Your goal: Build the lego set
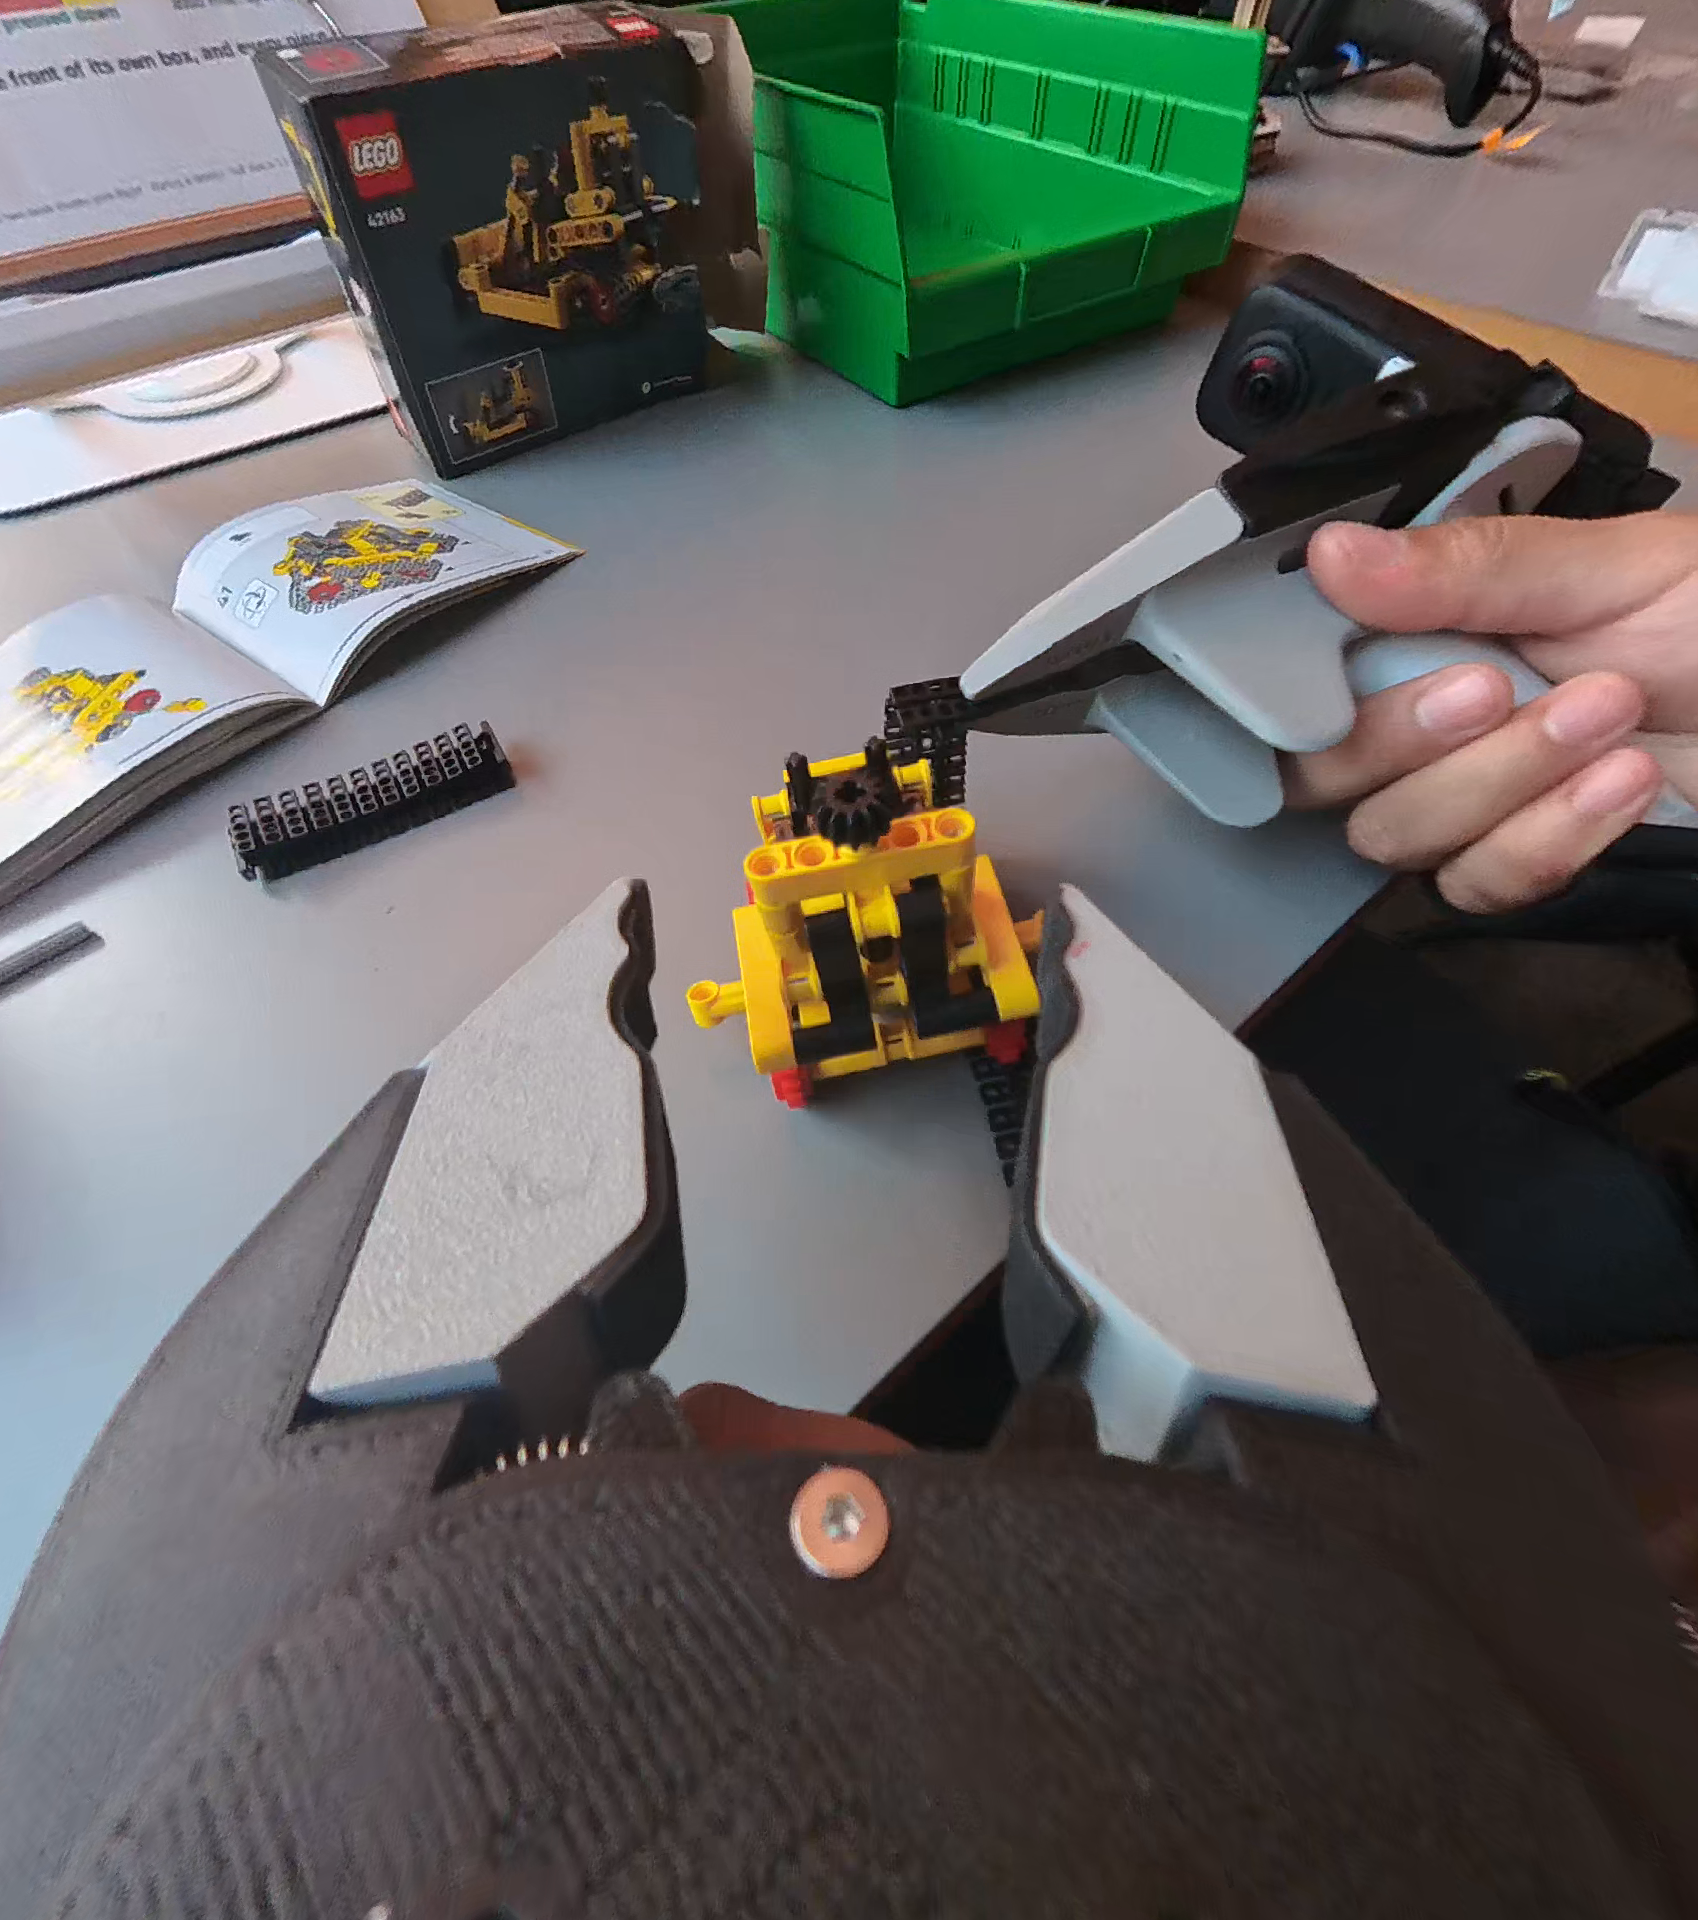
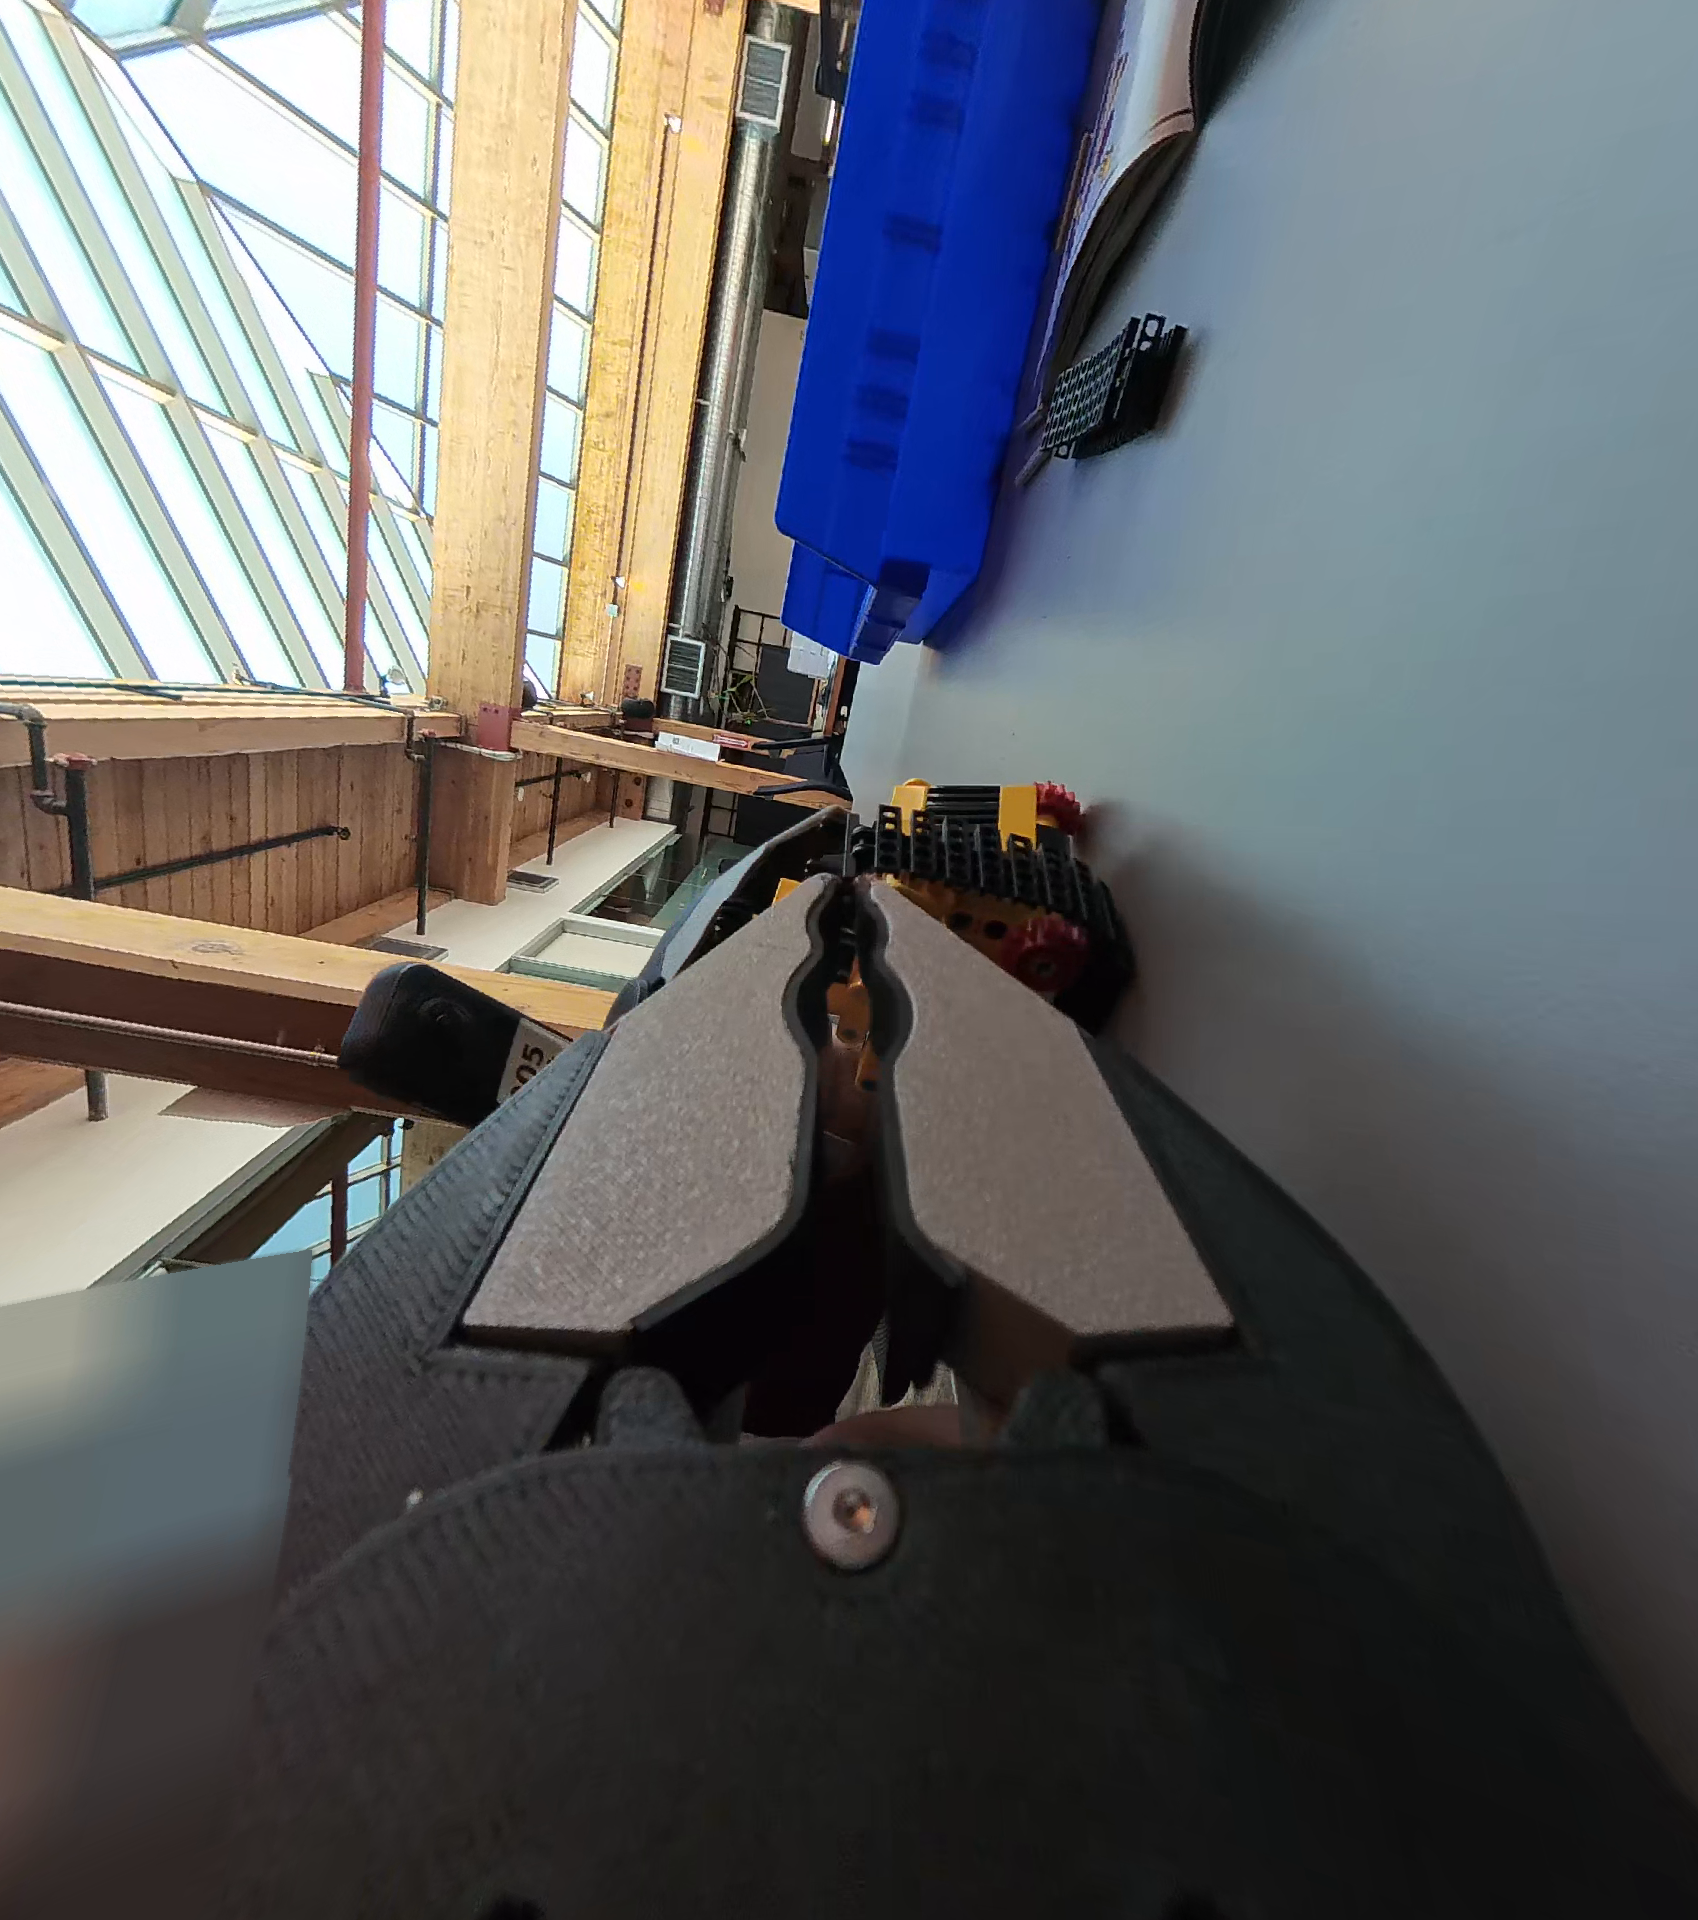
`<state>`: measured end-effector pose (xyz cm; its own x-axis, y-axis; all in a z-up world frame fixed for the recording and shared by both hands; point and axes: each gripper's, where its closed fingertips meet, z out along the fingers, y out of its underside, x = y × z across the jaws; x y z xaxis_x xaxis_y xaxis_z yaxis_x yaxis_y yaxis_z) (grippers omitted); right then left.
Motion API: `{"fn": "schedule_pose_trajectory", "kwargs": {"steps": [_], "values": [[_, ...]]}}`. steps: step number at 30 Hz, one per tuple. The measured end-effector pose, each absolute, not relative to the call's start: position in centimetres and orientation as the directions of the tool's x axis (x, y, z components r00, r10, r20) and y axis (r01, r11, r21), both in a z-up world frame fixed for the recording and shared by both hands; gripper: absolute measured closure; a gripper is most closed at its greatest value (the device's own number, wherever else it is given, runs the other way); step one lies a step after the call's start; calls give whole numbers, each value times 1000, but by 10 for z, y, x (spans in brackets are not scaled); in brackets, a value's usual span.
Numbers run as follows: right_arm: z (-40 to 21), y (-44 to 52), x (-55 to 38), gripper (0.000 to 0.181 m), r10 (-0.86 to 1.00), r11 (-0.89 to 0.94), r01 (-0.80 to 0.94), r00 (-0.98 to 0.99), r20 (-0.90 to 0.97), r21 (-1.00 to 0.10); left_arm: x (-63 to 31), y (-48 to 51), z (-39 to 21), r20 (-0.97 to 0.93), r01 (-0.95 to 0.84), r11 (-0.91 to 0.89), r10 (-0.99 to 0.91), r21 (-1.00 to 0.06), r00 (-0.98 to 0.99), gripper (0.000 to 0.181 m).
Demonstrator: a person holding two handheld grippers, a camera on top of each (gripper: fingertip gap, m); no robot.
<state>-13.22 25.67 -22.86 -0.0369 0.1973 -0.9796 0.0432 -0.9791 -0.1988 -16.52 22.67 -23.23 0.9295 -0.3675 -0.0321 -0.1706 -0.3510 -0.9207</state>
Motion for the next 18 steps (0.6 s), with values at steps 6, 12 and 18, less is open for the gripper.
{"fn": "schedule_pose_trajectory", "kwargs": {"steps": [6,12,18], "values": [[-229,257,-133,181,201,-978,46,-35,-979,-203,-161,231,-238,-29,-193,-373,-404,-908,914,139],[-228,257,-134,181,212,-976,44,-33,-977,-213,-164,233,-236,0,-142,-383,-349,-913,937,142],[-227,258,-134,181,224,-974,35,-37,-974,-225,-161,231,-234,63,-42,-372,-267,-927,962,142]]}}
